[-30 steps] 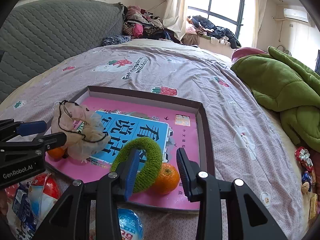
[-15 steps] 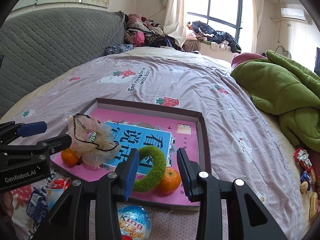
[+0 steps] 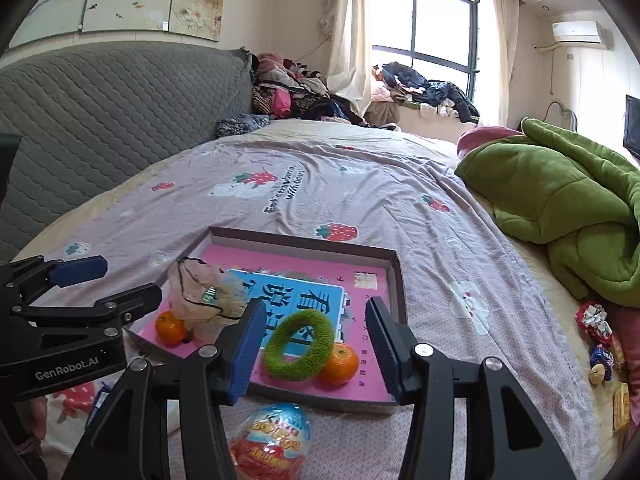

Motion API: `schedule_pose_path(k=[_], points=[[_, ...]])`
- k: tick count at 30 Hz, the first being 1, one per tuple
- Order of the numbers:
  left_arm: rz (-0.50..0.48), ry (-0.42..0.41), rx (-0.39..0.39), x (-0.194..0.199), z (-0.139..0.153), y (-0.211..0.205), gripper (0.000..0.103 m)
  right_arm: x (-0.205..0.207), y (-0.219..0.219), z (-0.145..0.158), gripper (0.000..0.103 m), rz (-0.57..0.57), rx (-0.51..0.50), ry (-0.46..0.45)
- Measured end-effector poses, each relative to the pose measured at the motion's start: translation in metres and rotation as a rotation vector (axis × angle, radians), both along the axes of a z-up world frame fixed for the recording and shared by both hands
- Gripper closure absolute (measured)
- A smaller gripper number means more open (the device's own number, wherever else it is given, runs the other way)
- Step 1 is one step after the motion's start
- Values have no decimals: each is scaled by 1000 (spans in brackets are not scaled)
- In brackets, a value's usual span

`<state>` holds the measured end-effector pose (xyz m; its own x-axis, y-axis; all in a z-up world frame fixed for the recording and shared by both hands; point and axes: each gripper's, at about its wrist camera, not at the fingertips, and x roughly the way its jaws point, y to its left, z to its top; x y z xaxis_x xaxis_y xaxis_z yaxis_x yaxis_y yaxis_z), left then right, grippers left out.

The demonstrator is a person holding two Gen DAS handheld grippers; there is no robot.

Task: Organize objects
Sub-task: 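Pull both open grippers back from the grey tray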

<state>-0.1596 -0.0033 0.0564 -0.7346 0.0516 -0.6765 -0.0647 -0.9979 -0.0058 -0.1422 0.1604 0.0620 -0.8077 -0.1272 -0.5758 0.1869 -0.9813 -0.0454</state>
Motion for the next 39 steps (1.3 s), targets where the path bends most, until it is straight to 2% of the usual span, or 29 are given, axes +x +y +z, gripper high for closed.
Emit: schedule_pose_path(k=[13,26,31,39], points=[[13,54,0,20,24,-6,28,20,-2,18,50,19,-23,37],[27,97,-10,48,38,-17,28,53,5,43,49,39,-114,78],[27,109,-2,59,42,-20,28,69,7,56,43,44,-127,116],[21,123,-4,77,48,-21,28,82,3,56,42,57,-137,101]])
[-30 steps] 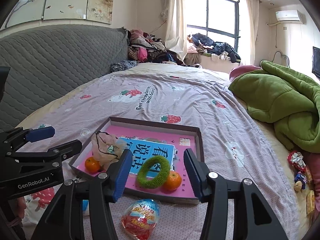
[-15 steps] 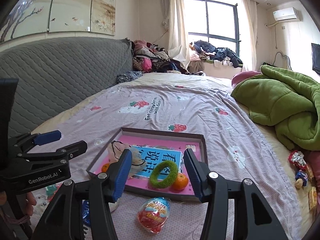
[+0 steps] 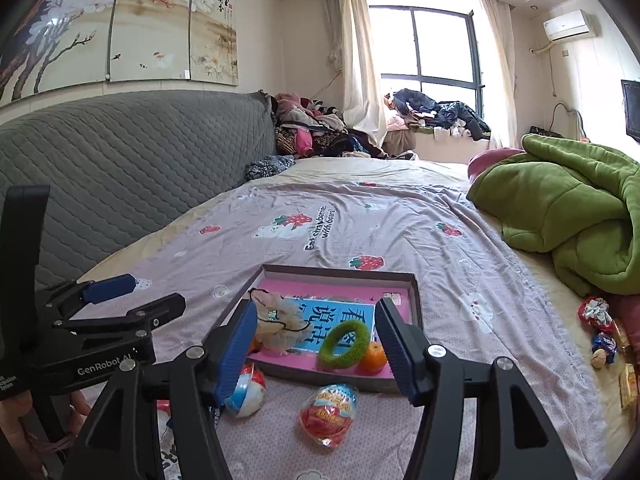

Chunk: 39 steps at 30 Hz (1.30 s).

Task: Organize objects
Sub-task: 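Pull both open grippers back from the grey tray, then move the left gripper to the blue snack packet while the right approaches the walnut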

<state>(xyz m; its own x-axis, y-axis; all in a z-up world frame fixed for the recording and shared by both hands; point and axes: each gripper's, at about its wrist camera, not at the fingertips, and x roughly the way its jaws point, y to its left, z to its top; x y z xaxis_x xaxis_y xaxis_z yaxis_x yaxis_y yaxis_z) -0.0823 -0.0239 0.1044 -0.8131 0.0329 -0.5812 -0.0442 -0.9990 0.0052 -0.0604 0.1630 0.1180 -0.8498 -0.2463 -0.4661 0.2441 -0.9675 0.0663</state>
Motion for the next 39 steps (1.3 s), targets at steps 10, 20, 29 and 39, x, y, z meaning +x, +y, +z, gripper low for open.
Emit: schedule_pose_path(k=[10,20,29,39], points=[[-3,1,2,20,1,0,28,18,1,-8,42,-24,-4,-24],[-5,-18,41,38,-5,-12,28,36,-4,-21,42,-37,21,-67],[12,-32,82,49,-8,-31,28,51,-20,-30,42,-13,51,-89],[1,-45,93,60,-12,-33,28,65,-22,-34,42,-1,55,-99]])
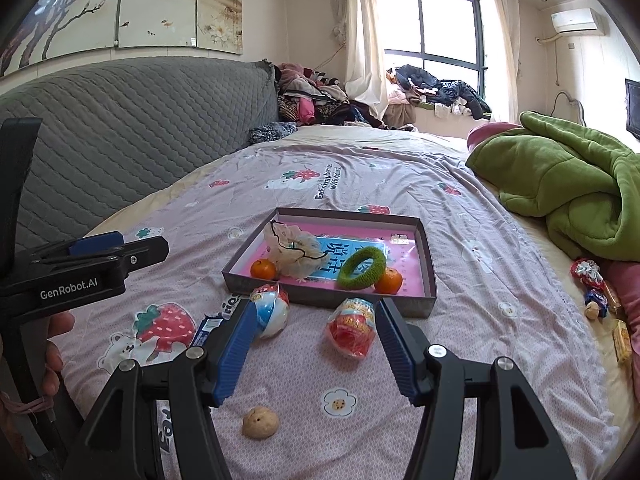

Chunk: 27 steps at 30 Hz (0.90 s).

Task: Organize objects
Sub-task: 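Move the left gripper to the blue snack packet while the right approaches the walnut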

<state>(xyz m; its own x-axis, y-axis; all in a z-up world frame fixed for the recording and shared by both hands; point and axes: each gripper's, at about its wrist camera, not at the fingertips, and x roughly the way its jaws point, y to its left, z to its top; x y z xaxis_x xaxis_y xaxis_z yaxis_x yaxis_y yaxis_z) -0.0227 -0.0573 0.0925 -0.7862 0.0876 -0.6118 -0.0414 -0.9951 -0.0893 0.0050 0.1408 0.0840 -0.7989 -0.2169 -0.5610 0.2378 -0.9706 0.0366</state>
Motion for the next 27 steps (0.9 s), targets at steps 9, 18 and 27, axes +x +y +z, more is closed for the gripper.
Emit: schedule_pose_path(k=[9,18,27], points=[[-25,12,1,14,4,4,28,8,5,-3,42,0,-10,-13],[-31,-23,-13,19,-7,4,28,9,3,-13,42,16,-5,-54],[-3,-91,-27,17,-28,-4,28,10,0,-25,42,26,2,-90]])
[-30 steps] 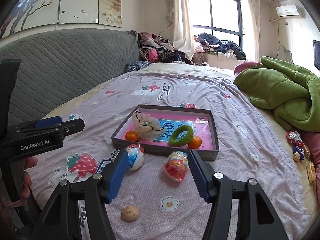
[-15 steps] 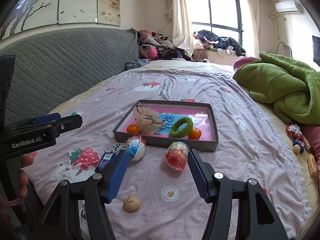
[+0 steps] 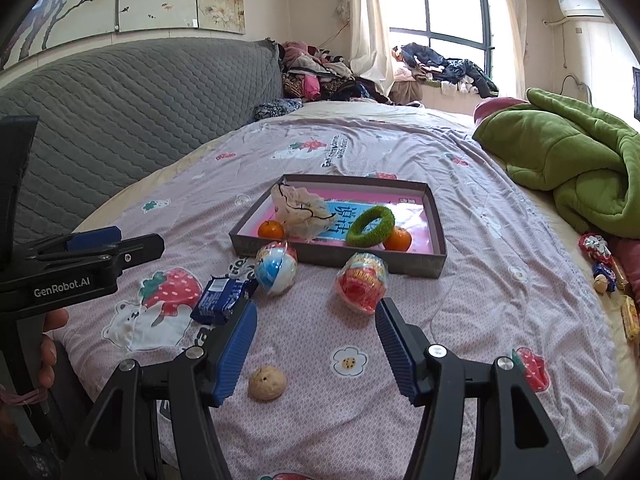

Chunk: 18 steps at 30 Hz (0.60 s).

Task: Organize objects
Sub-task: 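Move the left gripper to the blue snack packet while the right approaches the walnut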

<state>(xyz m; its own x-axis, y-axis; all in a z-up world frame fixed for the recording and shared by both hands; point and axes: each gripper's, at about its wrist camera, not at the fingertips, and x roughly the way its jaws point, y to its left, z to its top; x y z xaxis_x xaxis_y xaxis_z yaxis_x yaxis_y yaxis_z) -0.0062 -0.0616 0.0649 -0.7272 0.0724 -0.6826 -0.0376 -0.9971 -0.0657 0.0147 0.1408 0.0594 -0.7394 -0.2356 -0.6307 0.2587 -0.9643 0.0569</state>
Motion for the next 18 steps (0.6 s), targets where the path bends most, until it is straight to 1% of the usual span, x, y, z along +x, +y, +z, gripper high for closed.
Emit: schedule_pose_path(k=[13,18], points=[[-9,-70,-12,-6,-22,8,28,-1,-8,-19,42,27,11,-63],[-16,-82,-29,-6,-28,13,28,-1,-13,-27,42,39,24,-89]])
